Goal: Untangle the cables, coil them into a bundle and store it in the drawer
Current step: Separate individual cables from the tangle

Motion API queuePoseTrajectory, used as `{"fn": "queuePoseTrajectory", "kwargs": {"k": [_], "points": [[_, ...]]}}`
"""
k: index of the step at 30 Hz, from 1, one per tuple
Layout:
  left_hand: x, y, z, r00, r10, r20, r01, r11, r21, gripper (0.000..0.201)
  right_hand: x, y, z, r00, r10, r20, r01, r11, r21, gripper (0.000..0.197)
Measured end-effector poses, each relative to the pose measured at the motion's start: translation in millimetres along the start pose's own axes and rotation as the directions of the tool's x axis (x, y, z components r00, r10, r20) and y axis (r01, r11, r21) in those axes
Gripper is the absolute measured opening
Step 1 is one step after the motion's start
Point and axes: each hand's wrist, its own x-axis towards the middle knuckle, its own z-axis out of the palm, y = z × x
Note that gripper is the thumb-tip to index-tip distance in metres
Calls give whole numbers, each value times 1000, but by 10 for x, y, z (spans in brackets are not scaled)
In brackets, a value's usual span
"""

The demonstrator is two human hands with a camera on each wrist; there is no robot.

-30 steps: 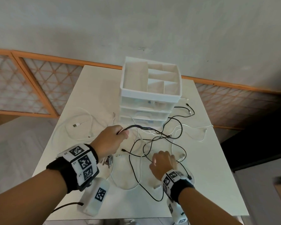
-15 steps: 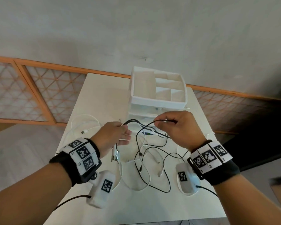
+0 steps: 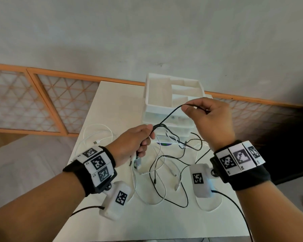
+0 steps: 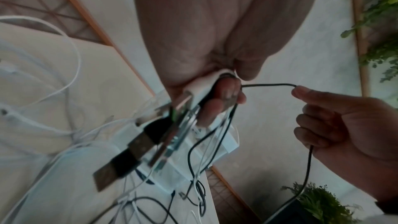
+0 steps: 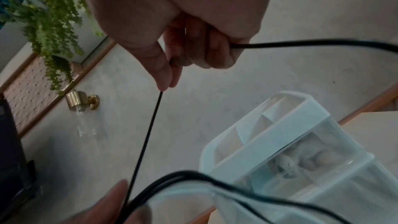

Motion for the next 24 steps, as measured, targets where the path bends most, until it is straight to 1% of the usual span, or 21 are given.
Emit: {"fn": "queuePoseTrajectory", "kwargs": {"k": [2, 4, 5, 6, 7, 8, 9, 10, 11, 12, 13, 14, 15, 16, 17, 18, 19, 20, 22, 24], "points": [[16, 32, 2, 999, 9, 47, -15, 990, 140, 31, 77, 71, -170, 994, -16, -105, 18, 1000, 17, 11], [30, 54, 10, 999, 19, 38, -27, 973, 230, 32, 159, 221, -358, 985, -7, -172, 13, 999, 35, 14], [38, 75, 20, 1000, 31, 6, -31, 971, 239, 32, 192, 345, -440, 989, 12, -150, -14, 1000, -12, 13], [47, 113, 33, 998, 50, -37, -40, 973, 226, 33, 211, 521, -513, 995, 62, -81, -74, 986, -151, 13], [49, 166, 56, 994, 75, -86, -56, 978, 202, 33, 204, 722, -573, 989, 149, 10, -137, 928, -346, 20], [49, 236, 76, 985, 108, -133, -83, 980, 178, 34, 173, 975, -630, 958, 272, 88, -183, 819, -544, 30], [47, 313, 92, 974, 148, -172, -120, 979, 163, 35, 142, 1245, -693, 904, 411, 119, -218, 683, -698, 37], [43, 386, 107, 962, 186, -203, -155, 975, 157, 36, 102, 1460, -761, 844, 530, 87, -274, 563, -780, 42], [47, 442, 116, 950, 212, -231, -177, 971, 164, 37, 75, 1619, -832, 794, 607, 30, -347, 493, -798, 50], [60, 471, 125, 940, 222, -258, -176, 966, 190, 38, 76, 1713, -884, 764, 645, -24, -410, 456, -790, 59], [83, 467, 141, 934, 216, -284, -151, 960, 235, 38, 118, 1737, -932, 759, 650, -37, -435, 463, -772, 64], [118, 438, 167, 930, 198, -310, -105, 951, 292, 38, 204, 1663, -947, 780, 625, -23, -437, 519, -735, 62], [155, 390, 203, 927, 169, -336, -46, 937, 345, 38, 322, 1565, -949, 820, 573, -11, -439, 615, -655, 55], [194, 329, 245, 922, 137, -361, 10, 927, 375, 38, 450, 1450, -952, 852, 524, 2, -452, 735, -506, 44], [231, 264, 292, 919, 104, -381, 54, 923, 381, 38, 590, 1338, -962, 881, 473, 1, -444, 828, -342, 34], [262, 204, 334, 916, 73, -394, 88, 923, 375, 37, 712, 1224, -988, 903, 429, -23, -422, 876, -234, 28], [288, 154, 369, 913, 49, -405, 113, 923, 367, 36, 831, 1144, -1025, 925, 376, -51, -378, 906, -190, 25], [310, 119, 393, 908, 33, -417, 131, 925, 357, 35, 918, 1056, -1058, 942, 328, -69, -335, 917, -214, 25], [342, 86, 413, 897, 24, -441, 132, 939, 319, 32, 1035, 976, -1122, 972, 212, -103, -233, 922, -308, 33], [356, 103, 423, 893, 31, -449, 111, 952, 285, 30, 1105, 976, -1159, 978, 135, -157, -178, 937, -299, 34]]}}
